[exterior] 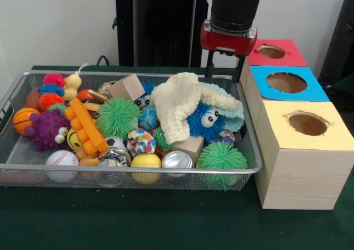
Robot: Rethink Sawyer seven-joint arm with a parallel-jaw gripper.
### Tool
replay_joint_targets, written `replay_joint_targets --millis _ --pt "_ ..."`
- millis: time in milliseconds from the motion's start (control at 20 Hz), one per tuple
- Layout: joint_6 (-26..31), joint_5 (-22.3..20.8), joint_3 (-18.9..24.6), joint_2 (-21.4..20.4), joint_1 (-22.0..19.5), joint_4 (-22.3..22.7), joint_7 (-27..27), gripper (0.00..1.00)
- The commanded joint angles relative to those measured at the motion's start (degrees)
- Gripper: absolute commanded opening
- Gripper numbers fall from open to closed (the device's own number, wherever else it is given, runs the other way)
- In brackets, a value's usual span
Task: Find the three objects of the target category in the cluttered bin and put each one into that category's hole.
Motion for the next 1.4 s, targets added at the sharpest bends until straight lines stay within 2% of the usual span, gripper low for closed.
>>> replay_joint_targets --millis 50,200,700,950,1400 --pt "1.0 -2.6 3.1 4.8 -0.6 -4.8 5.2 1.0" --pt "0.6 -2.5 3.4 5.4 -0.8 -4.7 5.1 1.0" --pt "-6.2 -2.7 6.2 5.8 -3.1 2.4 6.0 1.0" --pt "-7.8 -3.0 7.2 6.8 -4.6 3.2 5.9 1.0" --pt "-12.6 -8.2 6.9 9.6 -8.7 4.3 3.7 1.0"
